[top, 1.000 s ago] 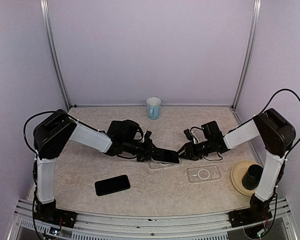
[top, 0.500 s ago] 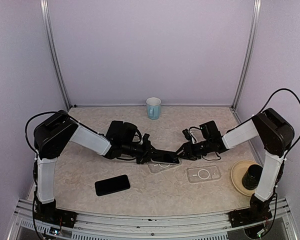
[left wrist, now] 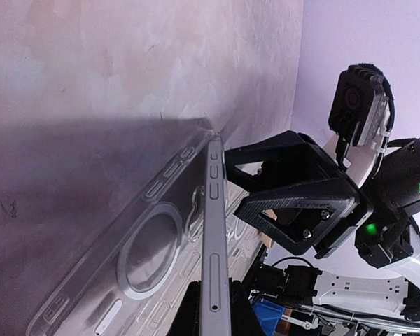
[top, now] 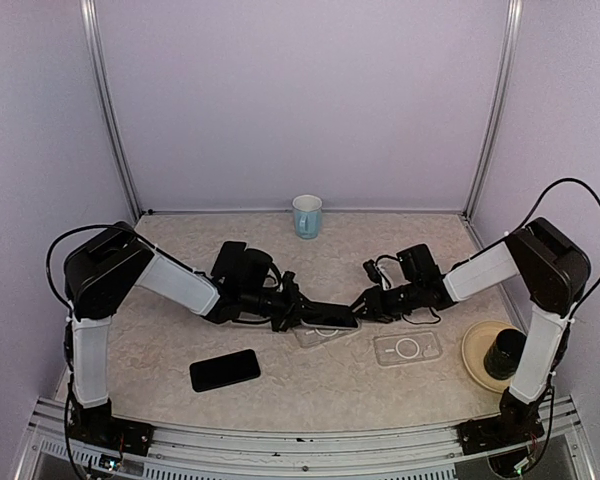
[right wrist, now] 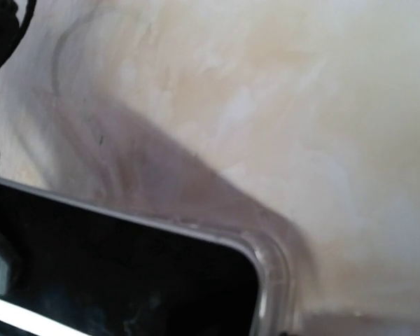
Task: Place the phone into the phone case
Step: Install the phone into the phone case.
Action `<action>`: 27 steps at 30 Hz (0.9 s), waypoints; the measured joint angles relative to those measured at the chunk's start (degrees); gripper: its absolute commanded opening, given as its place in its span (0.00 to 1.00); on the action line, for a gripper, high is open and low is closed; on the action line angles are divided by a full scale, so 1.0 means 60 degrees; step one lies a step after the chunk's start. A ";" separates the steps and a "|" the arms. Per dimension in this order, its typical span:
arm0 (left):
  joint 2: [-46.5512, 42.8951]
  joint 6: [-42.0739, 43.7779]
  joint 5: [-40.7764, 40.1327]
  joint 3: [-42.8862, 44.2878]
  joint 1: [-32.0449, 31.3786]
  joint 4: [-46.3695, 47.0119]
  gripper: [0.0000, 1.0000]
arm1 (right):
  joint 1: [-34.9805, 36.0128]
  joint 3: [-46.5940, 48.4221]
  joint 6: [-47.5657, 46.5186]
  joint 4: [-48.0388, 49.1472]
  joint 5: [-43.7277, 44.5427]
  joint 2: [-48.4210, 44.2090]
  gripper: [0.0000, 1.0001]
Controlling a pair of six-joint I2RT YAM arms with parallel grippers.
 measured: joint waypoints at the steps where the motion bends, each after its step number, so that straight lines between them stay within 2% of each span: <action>1: -0.0044 -0.0062 -0.0040 -0.0055 -0.0007 0.0007 0.00 | 0.0040 -0.0022 0.0022 0.0015 0.0040 -0.0018 0.40; 16: -0.0229 -0.0659 -0.0251 -0.0481 -0.0040 0.0412 0.00 | 0.0412 -0.0324 0.0357 0.0204 0.0364 -0.0251 0.38; 27: 0.0098 -0.0095 0.0266 -0.0284 0.0062 0.0601 0.00 | 0.0408 -0.0248 0.0361 0.0124 0.0321 -0.0226 0.38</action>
